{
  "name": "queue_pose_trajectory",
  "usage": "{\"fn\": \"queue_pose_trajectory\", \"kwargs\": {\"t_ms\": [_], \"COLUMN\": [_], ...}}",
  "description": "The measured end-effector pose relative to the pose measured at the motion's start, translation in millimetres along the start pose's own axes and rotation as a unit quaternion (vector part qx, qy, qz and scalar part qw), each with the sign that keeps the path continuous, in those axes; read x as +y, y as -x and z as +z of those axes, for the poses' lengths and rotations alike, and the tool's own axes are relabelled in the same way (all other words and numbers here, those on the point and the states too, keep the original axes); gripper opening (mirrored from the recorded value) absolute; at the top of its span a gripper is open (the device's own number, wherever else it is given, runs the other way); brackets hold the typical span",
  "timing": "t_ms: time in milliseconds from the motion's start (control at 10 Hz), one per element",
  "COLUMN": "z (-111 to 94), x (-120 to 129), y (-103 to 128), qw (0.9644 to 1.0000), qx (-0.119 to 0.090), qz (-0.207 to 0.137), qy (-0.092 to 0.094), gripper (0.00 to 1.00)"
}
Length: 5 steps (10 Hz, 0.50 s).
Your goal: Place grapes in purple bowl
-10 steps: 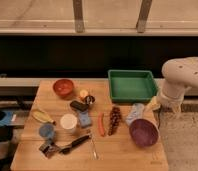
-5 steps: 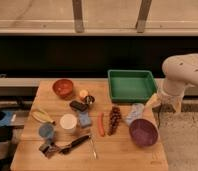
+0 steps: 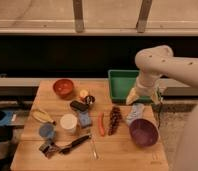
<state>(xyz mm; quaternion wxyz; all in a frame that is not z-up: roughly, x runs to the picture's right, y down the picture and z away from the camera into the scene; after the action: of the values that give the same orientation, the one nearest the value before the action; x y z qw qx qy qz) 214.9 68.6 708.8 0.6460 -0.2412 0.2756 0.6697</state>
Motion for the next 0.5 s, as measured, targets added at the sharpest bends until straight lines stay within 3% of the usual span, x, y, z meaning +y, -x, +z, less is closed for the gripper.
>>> {"fn": "queue_pose_trajectory", "kwargs": {"t_ms": [100, 500], "z": [9.4, 10.2], "x": [17.6, 19.8], "y": [2.7, 3.5], "qw": [0.9997, 0.9997], "qx": [0.009, 0.009], "qz": [-0.018, -0.020], "qy": [0.010, 0.012], "gripper": [0.80, 0.80]}}
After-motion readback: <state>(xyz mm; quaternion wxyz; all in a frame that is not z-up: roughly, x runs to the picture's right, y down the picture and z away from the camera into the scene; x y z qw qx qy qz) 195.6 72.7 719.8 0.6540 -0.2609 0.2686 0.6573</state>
